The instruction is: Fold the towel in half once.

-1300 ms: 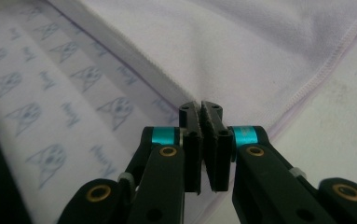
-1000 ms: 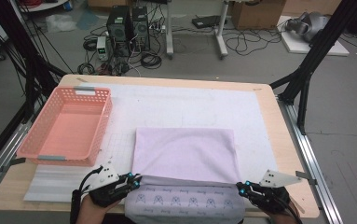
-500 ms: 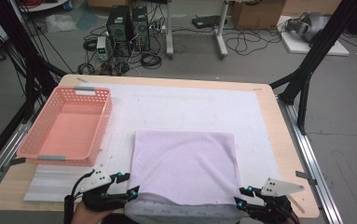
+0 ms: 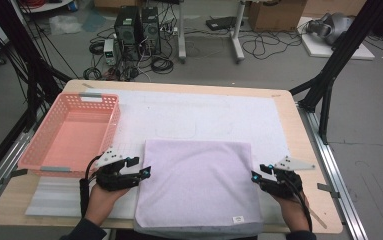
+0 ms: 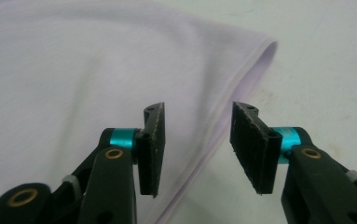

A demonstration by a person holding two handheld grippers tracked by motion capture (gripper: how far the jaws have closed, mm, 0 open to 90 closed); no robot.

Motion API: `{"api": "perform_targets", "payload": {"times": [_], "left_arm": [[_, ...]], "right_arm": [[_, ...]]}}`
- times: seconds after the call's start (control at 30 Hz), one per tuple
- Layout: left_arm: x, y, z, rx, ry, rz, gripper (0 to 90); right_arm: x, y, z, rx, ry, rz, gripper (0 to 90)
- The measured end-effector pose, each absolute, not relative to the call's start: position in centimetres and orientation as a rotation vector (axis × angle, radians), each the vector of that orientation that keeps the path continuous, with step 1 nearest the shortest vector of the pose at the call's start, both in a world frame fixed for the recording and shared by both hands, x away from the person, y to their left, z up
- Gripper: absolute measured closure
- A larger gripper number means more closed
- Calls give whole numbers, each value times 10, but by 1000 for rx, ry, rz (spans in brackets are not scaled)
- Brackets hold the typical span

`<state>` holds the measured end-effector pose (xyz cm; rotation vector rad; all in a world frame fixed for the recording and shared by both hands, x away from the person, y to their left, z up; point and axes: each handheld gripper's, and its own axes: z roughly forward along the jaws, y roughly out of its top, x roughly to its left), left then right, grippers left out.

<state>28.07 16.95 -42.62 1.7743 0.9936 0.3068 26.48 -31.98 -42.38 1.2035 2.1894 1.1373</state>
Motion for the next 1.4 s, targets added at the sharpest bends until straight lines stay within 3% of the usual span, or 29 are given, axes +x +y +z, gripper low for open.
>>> {"api": "perform_targets", "payload": {"times": [0.17,0.47,0.6,0.67,0.8,0.87,0.93,1.0,1.4], "left_arm": [[316,165,-435,1779,1054,290,376],[378,154,-445,1787,1162,401,384],[393,149,-449,1831,1169,403,453],[394,148,-453,1872,1169,381,529],[391,142,-452,1942,1094,397,718],[391,141,-452,1948,1080,387,818],[391,142,-452,1943,1084,380,838],[392,144,-452,1929,1106,396,848],[442,146,-440,1902,1151,463,852]], "right_arm": [[310,-321,-426,1251,2164,1126,517],[372,-315,-437,1298,2192,1068,488],[383,-313,-444,1305,2219,1028,512],[385,-314,-447,1320,2222,1029,521],[384,-314,-447,1307,2233,1029,591],[383,-313,-446,1292,2259,1046,700],[382,-311,-446,1284,2278,1060,805],[382,-311,-445,1294,2287,1067,852],[418,-317,-439,1291,2229,1030,869]]}}
